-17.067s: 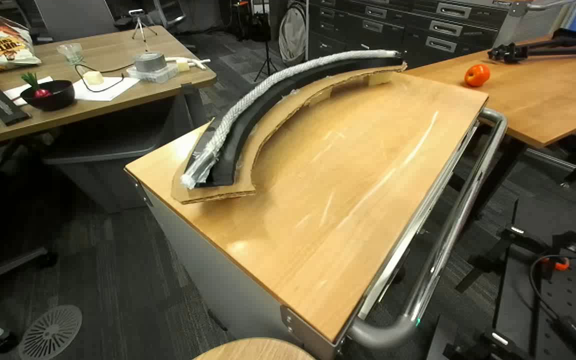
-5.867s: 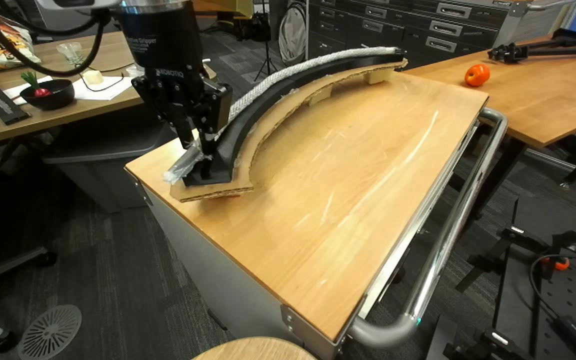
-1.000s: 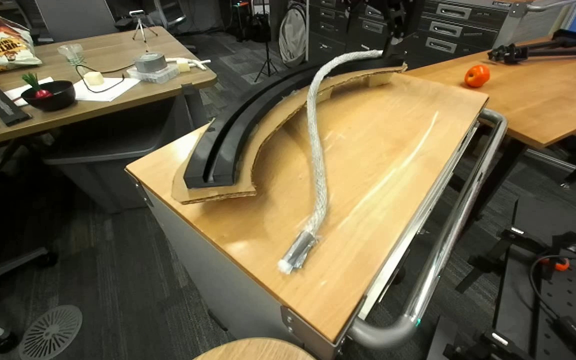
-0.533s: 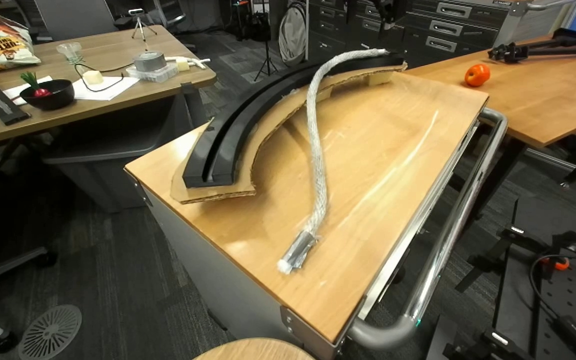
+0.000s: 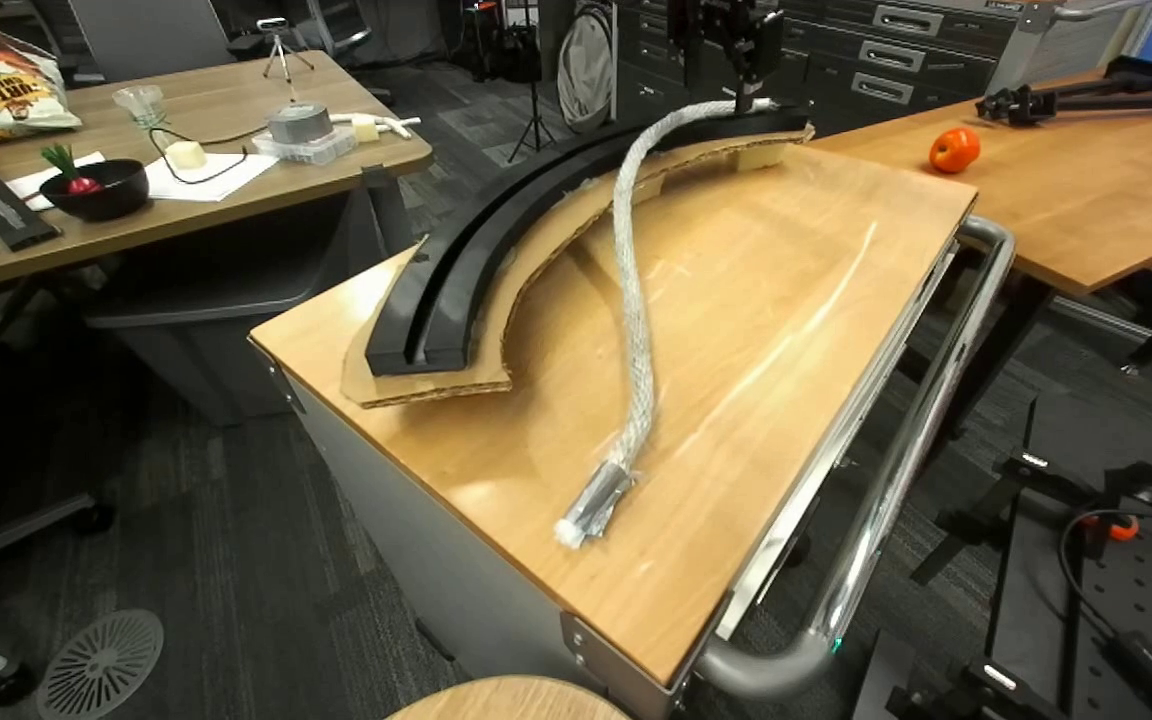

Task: Put the rope on the counter

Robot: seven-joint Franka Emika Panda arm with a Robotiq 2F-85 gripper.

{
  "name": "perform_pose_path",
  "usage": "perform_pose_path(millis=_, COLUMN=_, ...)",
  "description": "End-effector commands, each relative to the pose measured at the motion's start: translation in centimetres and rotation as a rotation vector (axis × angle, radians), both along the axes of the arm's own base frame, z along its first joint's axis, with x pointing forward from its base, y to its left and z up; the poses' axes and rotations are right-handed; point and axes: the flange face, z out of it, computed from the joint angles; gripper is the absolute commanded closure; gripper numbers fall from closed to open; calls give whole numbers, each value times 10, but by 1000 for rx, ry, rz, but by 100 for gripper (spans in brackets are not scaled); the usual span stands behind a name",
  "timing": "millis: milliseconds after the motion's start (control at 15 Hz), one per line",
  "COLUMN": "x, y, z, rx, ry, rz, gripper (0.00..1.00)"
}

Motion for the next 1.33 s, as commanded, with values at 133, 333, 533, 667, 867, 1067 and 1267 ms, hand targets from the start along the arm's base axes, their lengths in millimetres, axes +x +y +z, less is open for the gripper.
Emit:
perform_pose_path(millis=133, x=7, y=-11, z=-3, rx=2, ry=-1, rz=-61, gripper=51)
perform_pose_path(millis=333, x=6, y=-11, z=-5, rx=8, ry=-4, rz=-83, gripper=74)
perform_pose_path(millis=533, x=5, y=-8, z=-5, rx=6, ry=-8, rz=-104, gripper=88)
perform_pose_path(millis=667, x=3, y=-7, z=-4, rx=3, ry=-13, rz=-117, gripper=88)
perform_pose_path(millis=867, x=-7, y=-8, z=0, rx=-24, ry=-28, rz=-149, gripper=90)
perform_pose_path(millis=1067, x=-39, y=-17, z=-3, rx=-88, ry=-3, rz=-217, gripper=98)
perform_pose_path(millis=1267, x=-86, y=-18, z=-11, rx=-79, ry=30, rz=-326, gripper=96)
